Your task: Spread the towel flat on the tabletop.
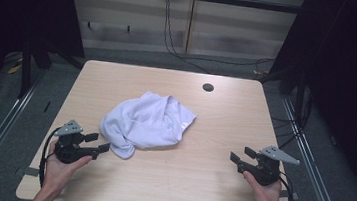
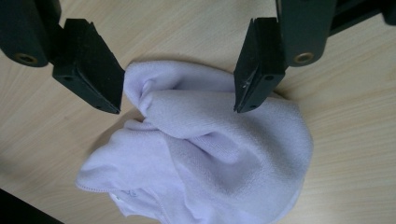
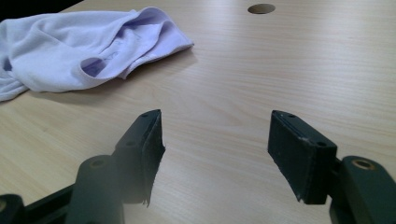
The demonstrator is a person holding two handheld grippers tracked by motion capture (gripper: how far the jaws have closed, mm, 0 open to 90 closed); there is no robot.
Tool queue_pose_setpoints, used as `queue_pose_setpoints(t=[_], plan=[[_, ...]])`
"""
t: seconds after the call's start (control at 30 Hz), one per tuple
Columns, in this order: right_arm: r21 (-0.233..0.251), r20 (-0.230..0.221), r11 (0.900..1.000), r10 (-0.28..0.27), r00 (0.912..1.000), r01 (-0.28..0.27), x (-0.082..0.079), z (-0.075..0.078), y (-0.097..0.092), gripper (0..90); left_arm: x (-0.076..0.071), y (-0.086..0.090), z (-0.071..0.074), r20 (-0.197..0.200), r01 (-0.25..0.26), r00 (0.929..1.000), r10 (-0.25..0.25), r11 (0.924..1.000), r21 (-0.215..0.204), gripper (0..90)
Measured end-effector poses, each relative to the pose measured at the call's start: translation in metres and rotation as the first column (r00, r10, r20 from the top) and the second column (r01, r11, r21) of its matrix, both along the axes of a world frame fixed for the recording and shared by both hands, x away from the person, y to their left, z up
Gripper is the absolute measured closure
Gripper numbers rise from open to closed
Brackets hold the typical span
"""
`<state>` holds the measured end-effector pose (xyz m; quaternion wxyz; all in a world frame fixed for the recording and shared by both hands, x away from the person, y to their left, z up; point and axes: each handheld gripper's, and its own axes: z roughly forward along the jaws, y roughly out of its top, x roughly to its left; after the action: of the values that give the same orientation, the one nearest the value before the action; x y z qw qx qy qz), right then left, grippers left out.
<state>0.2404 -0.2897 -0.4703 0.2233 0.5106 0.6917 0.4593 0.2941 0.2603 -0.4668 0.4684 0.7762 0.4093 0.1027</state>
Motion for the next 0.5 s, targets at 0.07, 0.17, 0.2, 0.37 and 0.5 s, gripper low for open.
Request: queue_pose_setpoints(t=[0.07, 0.17, 0.2, 0.37, 0.5], plan=[[-0.002, -0.005, 0.9999, 0.013, 0.9999, -0.013, 0.0, 0.0, 0.001, 35.7, 0.004, -0.002, 0.002, -0.008, 0.008, 0.9999, -0.008, 1.0, -0.002, 35.2], [0.0, -0.019, 0.9995, 0.031, 0.9993, -0.031, 0.002, 0.0, 0.002, 35.6, 0.007, -0.008, 0.005, -0.011, 0.012, 0.9999, -0.012, 0.9999, 0.002, 35.5], [-0.001, -0.024, 0.9989, 0.047, 0.9986, -0.047, 0.002, -0.001, 0.004, 35.6, 0.007, -0.012, 0.006, -0.006, 0.022, 0.9997, -0.022, 0.9998, 0.004, 35.5], [0.002, -0.052, 0.9956, 0.093, 0.9943, -0.093, 0.003, -0.001, 0.012, 35.6, 0.012, -0.022, 0.011, -0.002, 0.06, 0.9982, -0.06, 0.998, 0.02, 38.3], [-0.011, -0.053, 0.9943, 0.106, 0.993, -0.106, 0.005, 0.002, 0.019, 35.5, 0.025, -0.029, 0.017, 0.009, 0.049, 0.9987, -0.049, 0.9982, 0.034, 40.4]])
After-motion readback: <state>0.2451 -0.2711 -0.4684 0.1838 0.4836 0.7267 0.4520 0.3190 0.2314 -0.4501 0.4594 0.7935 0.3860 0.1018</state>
